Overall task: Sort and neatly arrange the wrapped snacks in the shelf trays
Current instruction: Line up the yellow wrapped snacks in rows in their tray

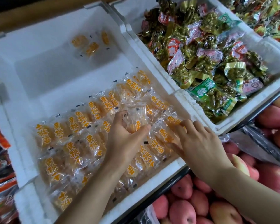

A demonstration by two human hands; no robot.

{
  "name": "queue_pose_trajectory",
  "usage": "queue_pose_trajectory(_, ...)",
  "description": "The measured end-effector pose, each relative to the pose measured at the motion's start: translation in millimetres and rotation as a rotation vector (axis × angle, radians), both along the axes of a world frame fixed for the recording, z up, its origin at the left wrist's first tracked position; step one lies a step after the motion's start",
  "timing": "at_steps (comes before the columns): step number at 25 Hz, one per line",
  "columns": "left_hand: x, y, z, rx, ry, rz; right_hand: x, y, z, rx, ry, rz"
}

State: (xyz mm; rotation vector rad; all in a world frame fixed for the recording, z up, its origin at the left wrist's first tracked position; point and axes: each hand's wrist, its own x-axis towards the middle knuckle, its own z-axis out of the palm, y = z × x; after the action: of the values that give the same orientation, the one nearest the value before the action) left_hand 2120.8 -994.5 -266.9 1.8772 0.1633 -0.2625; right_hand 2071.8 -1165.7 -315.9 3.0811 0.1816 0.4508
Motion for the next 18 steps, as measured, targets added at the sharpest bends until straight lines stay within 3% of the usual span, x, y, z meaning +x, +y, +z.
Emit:
queue_pose_trajectory(4, 1, -2, -2, -0.031, -0.002, 0.012, 21, 7, -6, 0.062, 0.060, 0.148)
queue_pose_trajectory(8, 2, 0, -8, -0.048, 0.007, -0.017, 17, 8, -21, 0.073, 0.234, 0.091)
queue_pose_trajectory(12, 6, 3, -13, -0.079, -0.006, -0.011, 8, 3, -12, 0.127, 0.218, 0.092)
queue_pose_trajectory(13, 7, 2, -14, -0.092, 0.003, -0.007, 10, 5, -4, 0.239, 0.211, 0.097)
queue_pose_trajectory(16, 12, -5, -13, -0.234, 0.087, 0.032, 21, 26, 25, 0.863, 0.362, 0.090)
queue_pose_trajectory(18, 15, -11, -9, -0.328, 0.113, 0.052, 30, 41, 33, 1.084, 0.441, 0.097)
